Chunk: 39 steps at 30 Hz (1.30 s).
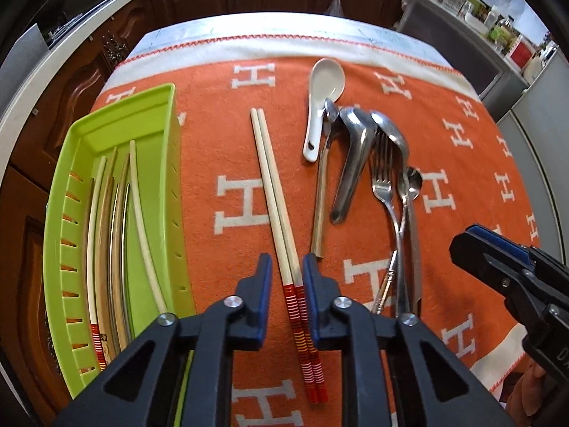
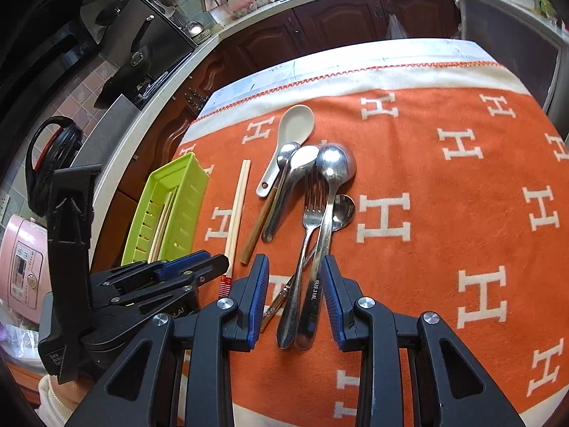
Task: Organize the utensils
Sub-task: 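Close the left tool on a red-banded white chopstick and lift it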
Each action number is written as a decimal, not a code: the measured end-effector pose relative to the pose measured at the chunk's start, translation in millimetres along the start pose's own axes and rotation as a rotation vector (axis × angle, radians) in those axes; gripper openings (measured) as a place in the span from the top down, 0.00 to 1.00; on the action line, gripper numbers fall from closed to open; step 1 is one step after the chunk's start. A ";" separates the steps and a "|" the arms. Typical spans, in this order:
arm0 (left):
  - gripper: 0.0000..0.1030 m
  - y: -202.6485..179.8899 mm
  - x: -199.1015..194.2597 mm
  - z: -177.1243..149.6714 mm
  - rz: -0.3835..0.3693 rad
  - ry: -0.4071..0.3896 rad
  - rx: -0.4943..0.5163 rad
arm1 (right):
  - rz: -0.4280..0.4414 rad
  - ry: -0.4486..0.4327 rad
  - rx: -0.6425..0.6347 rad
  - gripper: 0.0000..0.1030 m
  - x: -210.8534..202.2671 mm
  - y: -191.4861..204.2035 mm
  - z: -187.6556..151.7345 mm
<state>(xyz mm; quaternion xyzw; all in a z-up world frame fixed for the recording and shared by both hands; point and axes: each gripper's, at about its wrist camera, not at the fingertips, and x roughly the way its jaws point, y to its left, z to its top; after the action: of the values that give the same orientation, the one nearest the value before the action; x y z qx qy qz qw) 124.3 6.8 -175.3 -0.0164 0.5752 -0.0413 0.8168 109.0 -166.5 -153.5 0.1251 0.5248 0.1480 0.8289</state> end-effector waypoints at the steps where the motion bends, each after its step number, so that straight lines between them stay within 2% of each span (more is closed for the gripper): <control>1: 0.87 0.1 3.3 -0.3 0.016 0.009 0.000 | 0.002 0.002 0.002 0.70 1.1 -0.6 -0.2; 12: 0.88 -3.0 8.1 10.4 0.039 0.006 0.017 | 0.025 0.022 0.015 0.70 15.8 -8.2 1.3; 13: 0.88 -5.7 12.5 10.9 0.023 0.031 0.021 | 0.027 0.023 0.015 0.70 16.3 -8.8 0.7; 17: 0.88 -20.3 16.3 8.5 0.069 0.007 0.071 | 0.036 0.031 0.020 0.70 19.2 -10.3 -0.4; 24: 0.89 -17.5 18.3 9.0 0.041 0.006 0.047 | 0.044 0.040 0.027 0.70 22.5 -13.5 -1.1; 30: 0.84 -21.0 15.3 2.4 0.050 0.023 0.051 | 0.050 0.042 0.024 0.70 23.0 -11.8 -2.5; 34: 0.84 -16.3 12.7 -1.3 0.015 0.028 0.026 | 0.053 0.043 0.028 0.70 22.7 -14.0 -3.7; 39: 0.84 -3.2 9.7 -4.3 -0.094 0.044 -0.037 | 0.057 0.046 0.034 0.70 21.6 -15.6 -5.3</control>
<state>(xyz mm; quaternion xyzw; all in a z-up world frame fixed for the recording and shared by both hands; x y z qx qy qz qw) 123.4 2.9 -185.6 -0.0577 0.5924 -0.0694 0.8006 114.7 -172.6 -179.4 0.1505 0.5423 0.1652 0.8099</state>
